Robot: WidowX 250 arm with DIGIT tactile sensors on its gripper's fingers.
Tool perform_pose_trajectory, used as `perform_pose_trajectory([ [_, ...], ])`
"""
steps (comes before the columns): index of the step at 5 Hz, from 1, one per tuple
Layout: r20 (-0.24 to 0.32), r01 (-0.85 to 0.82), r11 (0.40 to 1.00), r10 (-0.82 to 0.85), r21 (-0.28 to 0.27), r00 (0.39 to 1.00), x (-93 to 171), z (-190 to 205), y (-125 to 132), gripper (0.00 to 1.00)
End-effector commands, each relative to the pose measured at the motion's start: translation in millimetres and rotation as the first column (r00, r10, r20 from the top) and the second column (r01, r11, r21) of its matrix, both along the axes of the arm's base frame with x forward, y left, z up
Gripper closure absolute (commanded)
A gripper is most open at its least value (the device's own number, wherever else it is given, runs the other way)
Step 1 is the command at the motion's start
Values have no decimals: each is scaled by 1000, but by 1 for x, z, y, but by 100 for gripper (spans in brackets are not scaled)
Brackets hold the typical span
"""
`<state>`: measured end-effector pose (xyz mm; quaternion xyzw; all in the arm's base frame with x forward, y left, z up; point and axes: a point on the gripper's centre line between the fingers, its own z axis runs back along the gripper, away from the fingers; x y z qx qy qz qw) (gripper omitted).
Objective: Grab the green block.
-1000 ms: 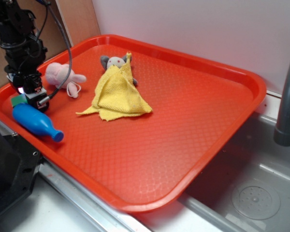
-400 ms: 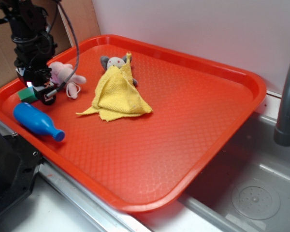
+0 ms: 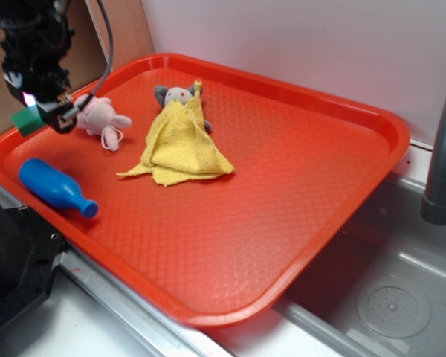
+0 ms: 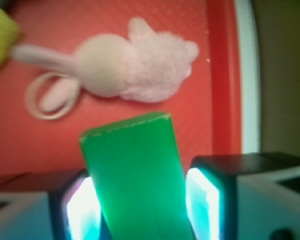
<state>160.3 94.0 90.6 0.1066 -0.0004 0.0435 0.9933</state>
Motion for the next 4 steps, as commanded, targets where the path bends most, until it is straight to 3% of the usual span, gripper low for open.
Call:
perform_pose_trajectory([
  [1,151,-55,993,70,-104,986,35,83,-57,100],
  [3,200,-111,970,156,-217,967,47,101,-91,100],
  [4,176,-126,960,173,-250,969,48,95,-81,100],
])
